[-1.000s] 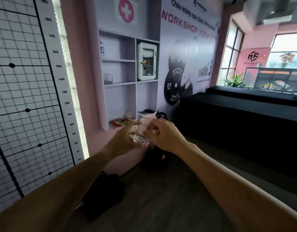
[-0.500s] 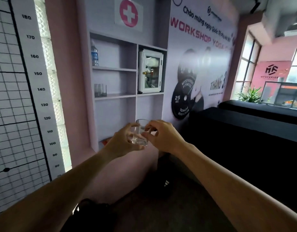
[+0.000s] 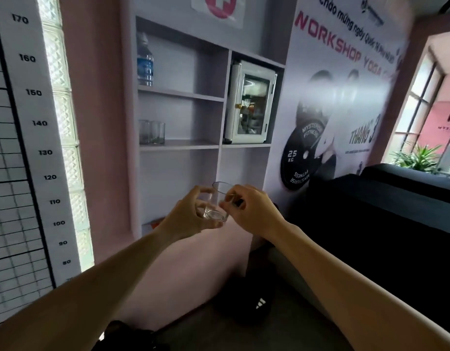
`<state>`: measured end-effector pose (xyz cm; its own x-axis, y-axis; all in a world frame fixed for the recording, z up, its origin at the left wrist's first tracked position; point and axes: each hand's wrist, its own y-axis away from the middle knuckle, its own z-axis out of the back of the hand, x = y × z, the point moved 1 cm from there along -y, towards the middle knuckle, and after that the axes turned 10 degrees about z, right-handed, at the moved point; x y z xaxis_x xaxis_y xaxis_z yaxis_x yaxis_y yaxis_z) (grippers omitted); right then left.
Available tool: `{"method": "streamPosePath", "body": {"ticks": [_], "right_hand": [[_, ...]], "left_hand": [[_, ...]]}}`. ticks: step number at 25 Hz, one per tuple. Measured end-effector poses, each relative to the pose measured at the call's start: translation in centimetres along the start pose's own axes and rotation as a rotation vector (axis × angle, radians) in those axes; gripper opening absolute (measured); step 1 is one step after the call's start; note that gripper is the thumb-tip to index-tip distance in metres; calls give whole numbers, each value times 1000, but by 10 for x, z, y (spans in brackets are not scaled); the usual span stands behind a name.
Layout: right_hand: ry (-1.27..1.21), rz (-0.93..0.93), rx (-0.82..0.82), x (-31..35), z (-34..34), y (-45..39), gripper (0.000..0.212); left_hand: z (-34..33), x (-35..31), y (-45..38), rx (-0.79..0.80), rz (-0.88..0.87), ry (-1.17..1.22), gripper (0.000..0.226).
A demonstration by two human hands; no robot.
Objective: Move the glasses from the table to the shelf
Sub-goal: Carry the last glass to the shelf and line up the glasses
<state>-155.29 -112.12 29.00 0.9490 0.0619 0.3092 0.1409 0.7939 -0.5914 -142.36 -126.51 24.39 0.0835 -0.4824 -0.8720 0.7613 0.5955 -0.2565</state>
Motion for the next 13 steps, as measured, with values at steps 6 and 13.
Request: {"method": "streamPosePath", "body": {"ticks": [6, 13], "right_hand": [[-6, 42, 13, -67, -37, -119, 15], [-94, 135, -89, -108, -73, -241, 12]], "left_hand": [[43, 31, -127, -53, -6, -46, 76], [98, 50, -225, -274, 16, -83, 69]]}}
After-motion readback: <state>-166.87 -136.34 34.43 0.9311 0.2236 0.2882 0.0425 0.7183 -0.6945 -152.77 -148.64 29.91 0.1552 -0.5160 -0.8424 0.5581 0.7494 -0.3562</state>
